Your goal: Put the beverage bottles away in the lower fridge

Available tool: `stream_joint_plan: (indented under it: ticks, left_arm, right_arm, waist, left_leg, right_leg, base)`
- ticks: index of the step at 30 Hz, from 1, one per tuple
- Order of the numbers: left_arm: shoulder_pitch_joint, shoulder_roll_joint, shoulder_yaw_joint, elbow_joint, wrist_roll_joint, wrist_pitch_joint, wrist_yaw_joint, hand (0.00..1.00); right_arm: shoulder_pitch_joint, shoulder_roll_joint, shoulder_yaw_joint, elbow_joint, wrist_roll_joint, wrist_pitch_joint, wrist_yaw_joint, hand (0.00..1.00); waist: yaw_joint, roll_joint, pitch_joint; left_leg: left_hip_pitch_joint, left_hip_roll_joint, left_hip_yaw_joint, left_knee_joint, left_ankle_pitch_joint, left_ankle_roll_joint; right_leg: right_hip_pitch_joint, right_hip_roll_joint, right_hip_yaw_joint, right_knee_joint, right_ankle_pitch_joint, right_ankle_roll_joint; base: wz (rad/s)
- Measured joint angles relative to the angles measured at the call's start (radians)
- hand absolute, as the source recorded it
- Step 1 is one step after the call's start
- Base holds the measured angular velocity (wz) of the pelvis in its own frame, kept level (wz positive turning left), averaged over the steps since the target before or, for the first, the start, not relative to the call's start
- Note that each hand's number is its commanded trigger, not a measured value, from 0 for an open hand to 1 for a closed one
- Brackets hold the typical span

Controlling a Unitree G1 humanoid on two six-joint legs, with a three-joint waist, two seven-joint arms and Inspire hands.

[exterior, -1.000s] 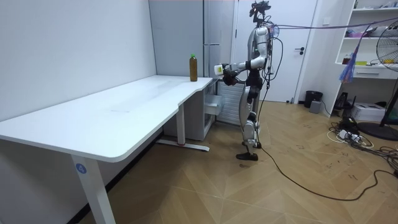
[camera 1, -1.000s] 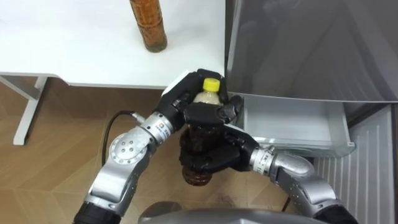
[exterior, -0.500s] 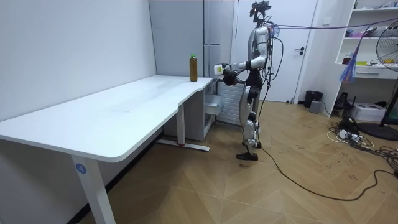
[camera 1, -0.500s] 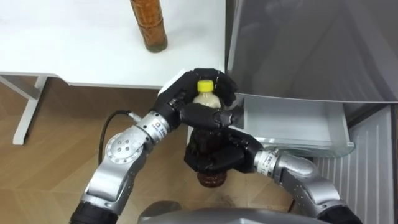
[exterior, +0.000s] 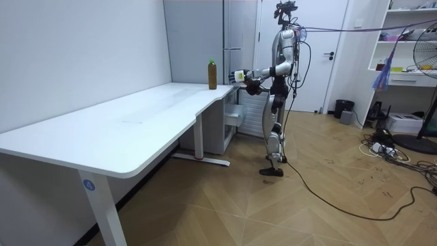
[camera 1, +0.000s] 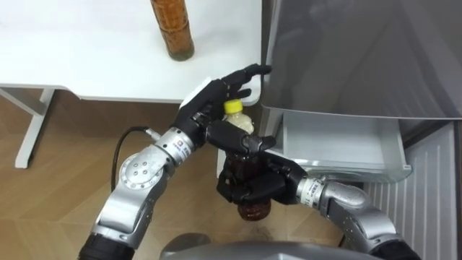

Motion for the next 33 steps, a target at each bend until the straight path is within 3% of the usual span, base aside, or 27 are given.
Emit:
stream_joint_plan:
  ticks: [10,14,17,22,24,31,33]
  left_arm:
    - [0.000,0.020,0.013,-0.162,-0.048,-0.018,0.035,0.00]
    - [-0.005,0.015,0.078,-0.190,-0.197,-0.030,0.037,0.00]
    - [-0.006,0.014,0.126,-0.203,-0.223,-0.032,0.054,0.00]
    - [-0.007,0.007,0.188,-0.321,-0.244,-0.042,0.096,0.00]
    - [-0.008,0.006,0.208,-0.371,-0.245,-0.064,0.119,0.00]
    - [-0.015,0.004,0.310,-0.452,-0.246,-0.080,0.189,0.00]
    - [-0.023,0.004,0.367,-0.470,-0.245,-0.088,0.214,0.00]
  right_arm:
    - [0.015,-0.003,0.000,-0.002,-0.003,0.000,-0.009,1.00]
    - [0.018,-0.027,-0.002,-0.002,-0.003,0.000,-0.011,1.00]
    - [0.031,-0.037,-0.016,-0.002,-0.016,0.000,-0.011,1.00]
    - [0.037,-0.038,-0.042,-0.004,-0.054,0.000,-0.017,1.00]
    - [0.037,-0.043,-0.045,-0.003,-0.055,0.000,-0.021,1.00]
    - [0.042,-0.037,-0.052,-0.003,-0.055,0.000,-0.031,1.00]
    - [0.052,-0.032,-0.069,-0.003,-0.058,0.000,-0.030,1.00]
  waist:
    - [0.000,-0.005,-0.0068]
    - [0.002,0.000,-0.0108]
    - [0.002,0.009,-0.0147]
    - [0.012,0.022,-0.0133]
    - [0.037,0.024,-0.0115]
    - [0.081,0.020,-0.0073]
    - [0.084,0.017,-0.0058]
  left_leg:
    - [-0.002,-0.001,-0.001,0.001,0.000,0.000]
    - [-0.001,0.000,0.000,0.003,0.000,0.000]
    - [-0.002,0.006,-0.005,0.005,0.000,0.000]
    - [0.001,0.006,-0.007,0.002,0.000,0.000]
    - [0.011,0.006,0.000,-0.007,0.000,-0.001]
    - [0.016,0.005,-0.006,-0.011,0.001,-0.001]
    - [0.018,0.001,-0.017,-0.010,0.001,-0.001]
  right_leg:
    - [0.001,-0.002,-0.013,0.000,0.000,0.000]
    - [0.001,-0.002,-0.014,0.000,0.000,0.000]
    - [0.004,-0.002,-0.017,0.000,0.000,0.000]
    - [0.007,-0.001,-0.022,0.001,0.000,0.000]
    - [0.009,-0.001,-0.026,0.002,0.000,0.000]
    - [0.012,-0.002,-0.034,-0.001,0.000,0.000]
    - [0.019,-0.003,-0.041,-0.003,0.000,0.000]
  base:
    - [0.01]
    - [0.00]
    - [0.02]
    - [0.00]
    - [-0.07]
    - [0.00]
    - [0.11]
